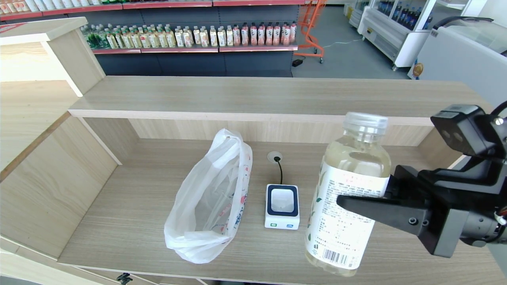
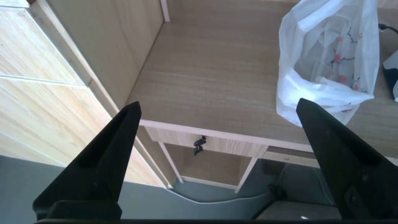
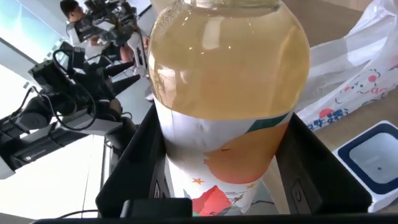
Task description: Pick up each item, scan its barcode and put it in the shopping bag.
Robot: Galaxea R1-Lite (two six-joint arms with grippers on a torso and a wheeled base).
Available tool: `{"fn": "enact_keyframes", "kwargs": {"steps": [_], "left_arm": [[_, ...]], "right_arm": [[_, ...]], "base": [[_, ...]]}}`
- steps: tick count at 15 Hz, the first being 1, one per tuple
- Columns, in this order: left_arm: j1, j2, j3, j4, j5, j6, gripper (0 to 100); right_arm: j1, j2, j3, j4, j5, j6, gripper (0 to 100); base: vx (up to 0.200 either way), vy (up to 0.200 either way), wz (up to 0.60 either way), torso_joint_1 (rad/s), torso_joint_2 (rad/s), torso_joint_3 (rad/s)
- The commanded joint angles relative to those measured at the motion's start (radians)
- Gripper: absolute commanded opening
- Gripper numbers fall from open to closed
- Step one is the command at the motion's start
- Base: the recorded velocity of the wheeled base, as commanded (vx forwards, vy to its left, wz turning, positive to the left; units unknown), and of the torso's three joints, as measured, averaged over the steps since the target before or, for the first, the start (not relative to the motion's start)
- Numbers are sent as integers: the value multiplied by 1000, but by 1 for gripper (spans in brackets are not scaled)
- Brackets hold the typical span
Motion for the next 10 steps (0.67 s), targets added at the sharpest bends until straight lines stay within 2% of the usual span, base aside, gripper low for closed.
{"fn": "enact_keyframes", "kwargs": {"steps": [1, 3, 5, 7, 10], "left_arm": [[0, 0, 0, 0, 0, 0, 100], [0, 0, 0, 0, 0, 0, 100], [0, 0, 0, 0, 0, 0, 100], [0, 0, 0, 0, 0, 0, 100], [0, 0, 0, 0, 0, 0, 100]], "right_arm": [[-66, 72, 1, 0, -1, -129, 0], [-177, 207, -13, -5, -2, -423, 0], [-252, 319, -45, -15, 1, -618, 0], [-263, 414, -105, -66, 2, -695, 0], [-243, 579, -197, -264, 35, -704, 0]], "base": [[0, 0, 0, 0, 0, 0], [0, 0, 0, 0, 0, 0], [0, 0, 0, 0, 0, 0], [0, 0, 0, 0, 0, 0], [0, 0, 0, 0, 0, 0]]}}
